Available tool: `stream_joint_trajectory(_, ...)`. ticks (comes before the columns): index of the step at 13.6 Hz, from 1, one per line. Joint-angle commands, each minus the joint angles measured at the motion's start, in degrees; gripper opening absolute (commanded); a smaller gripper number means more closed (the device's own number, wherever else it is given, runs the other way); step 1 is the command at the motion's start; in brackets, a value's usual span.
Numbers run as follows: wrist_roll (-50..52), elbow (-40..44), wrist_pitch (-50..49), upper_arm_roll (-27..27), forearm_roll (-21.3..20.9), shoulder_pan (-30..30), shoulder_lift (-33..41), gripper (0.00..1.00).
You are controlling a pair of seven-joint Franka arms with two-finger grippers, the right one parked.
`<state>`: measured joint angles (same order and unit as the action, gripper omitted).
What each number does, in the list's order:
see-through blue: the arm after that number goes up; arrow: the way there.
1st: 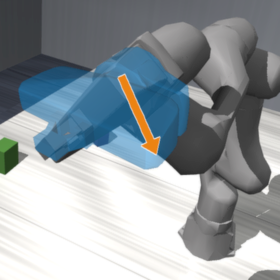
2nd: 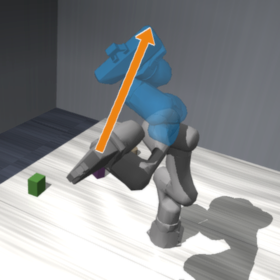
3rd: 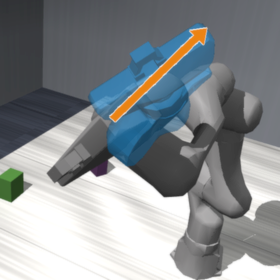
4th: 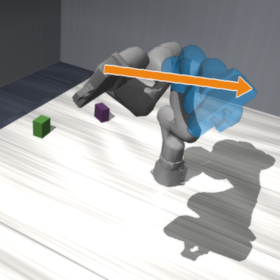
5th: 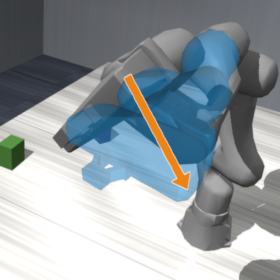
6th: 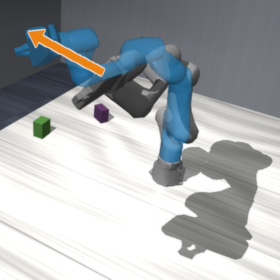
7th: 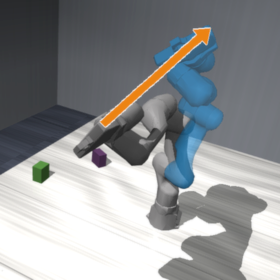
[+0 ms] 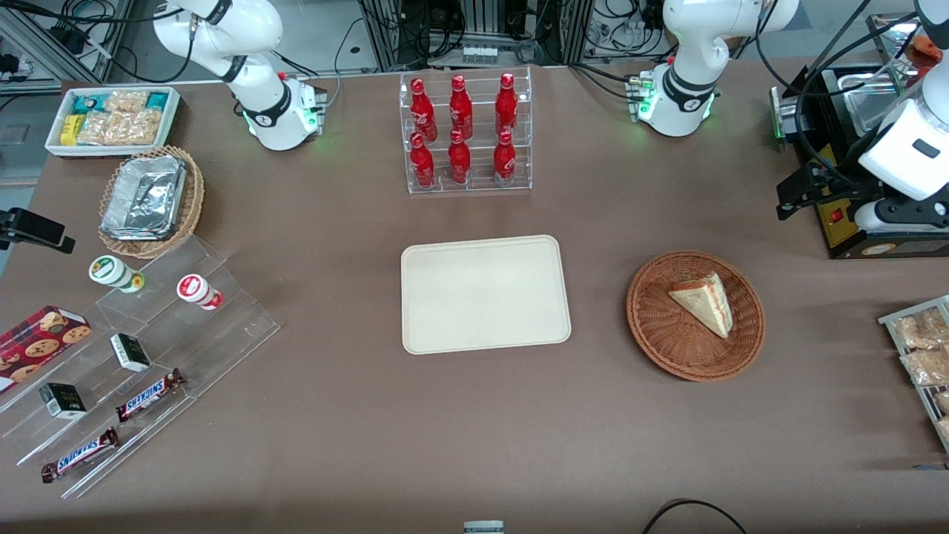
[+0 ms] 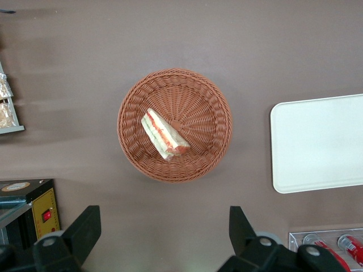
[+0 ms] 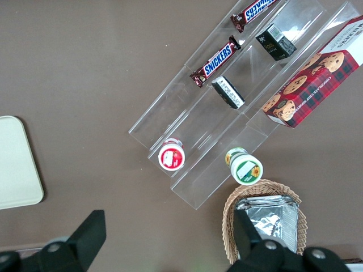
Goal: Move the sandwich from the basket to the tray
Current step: 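Move the left gripper over the wicker basket holding the sandwich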
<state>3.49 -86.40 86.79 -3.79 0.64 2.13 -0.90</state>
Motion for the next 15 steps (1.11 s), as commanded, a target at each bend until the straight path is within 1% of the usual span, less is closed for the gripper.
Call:
stream_joint_trajectory(1,-1.64,0.62,-2.67,-0.26,-0.2,-1.68,0.72,1.0)
stream_joint_trajectory(5,-0.85,0.27,-2.68,-0.17,-0.37,-1.95,-0.41,1.0)
stream_joint_trajectory(6,-0.76,-1.48,-1.81,-0.17,-0.89,-2.22,-0.59,1.0)
stream_joint_trajectory(8,-0.68,-8.48,4.66,-0.17,-2.39,-2.31,-0.16,1.0)
stream_joint_trajectory(10,1.07,-15.18,11.7,0.35,-2.39,-3.0,0.11,1.0)
stream_joint_trajectory(11,3.78,-18.08,15.47,0.79,-2.39,-3.01,-0.07,1.0)
stream_joint_trajectory(13,12.55,-22.91,22.51,0.88,-2.48,-3.01,-1.64,1.0)
stream_joint_trajectory(15,20.64,-30.11,32.95,0.88,-2.39,-3.01,-1.82,1.0)
